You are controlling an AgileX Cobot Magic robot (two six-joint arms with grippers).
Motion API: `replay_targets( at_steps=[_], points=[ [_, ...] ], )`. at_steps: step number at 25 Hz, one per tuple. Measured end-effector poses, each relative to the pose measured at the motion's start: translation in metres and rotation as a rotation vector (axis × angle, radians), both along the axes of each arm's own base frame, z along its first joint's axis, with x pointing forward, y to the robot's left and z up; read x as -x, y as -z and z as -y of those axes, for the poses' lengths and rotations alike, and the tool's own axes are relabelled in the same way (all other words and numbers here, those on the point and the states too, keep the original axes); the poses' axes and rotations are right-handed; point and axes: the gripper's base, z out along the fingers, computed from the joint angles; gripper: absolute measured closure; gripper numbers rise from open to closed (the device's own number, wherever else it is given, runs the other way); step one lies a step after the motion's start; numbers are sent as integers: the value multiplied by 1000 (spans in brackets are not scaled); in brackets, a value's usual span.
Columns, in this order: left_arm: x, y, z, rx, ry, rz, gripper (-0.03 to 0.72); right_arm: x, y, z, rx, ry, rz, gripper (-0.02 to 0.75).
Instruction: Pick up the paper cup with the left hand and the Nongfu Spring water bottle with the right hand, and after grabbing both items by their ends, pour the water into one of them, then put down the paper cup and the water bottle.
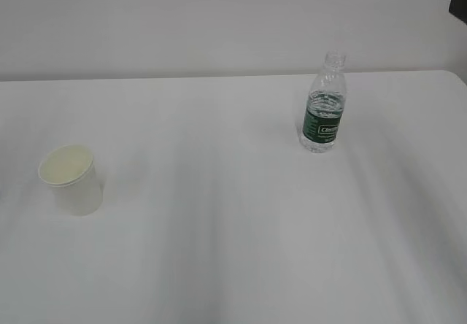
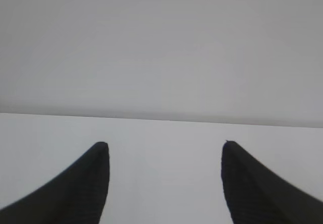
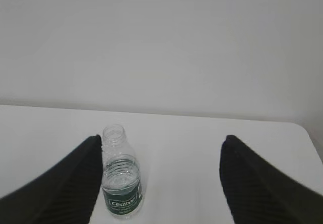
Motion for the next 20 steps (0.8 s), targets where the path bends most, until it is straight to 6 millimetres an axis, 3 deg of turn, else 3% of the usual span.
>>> replay_targets(
  at_steps=[7, 16, 20],
  points=[
    [9, 32, 27, -5, 89, 40, 204, 1, 22, 3, -2, 34, 38, 205],
    [5, 36, 40, -34, 143, 81, 204, 1, 25, 4, 53, 28, 110, 218],
    [-3, 44, 41, -43, 142, 86, 218, 7, 40, 5, -2, 44, 141, 218]
  ],
)
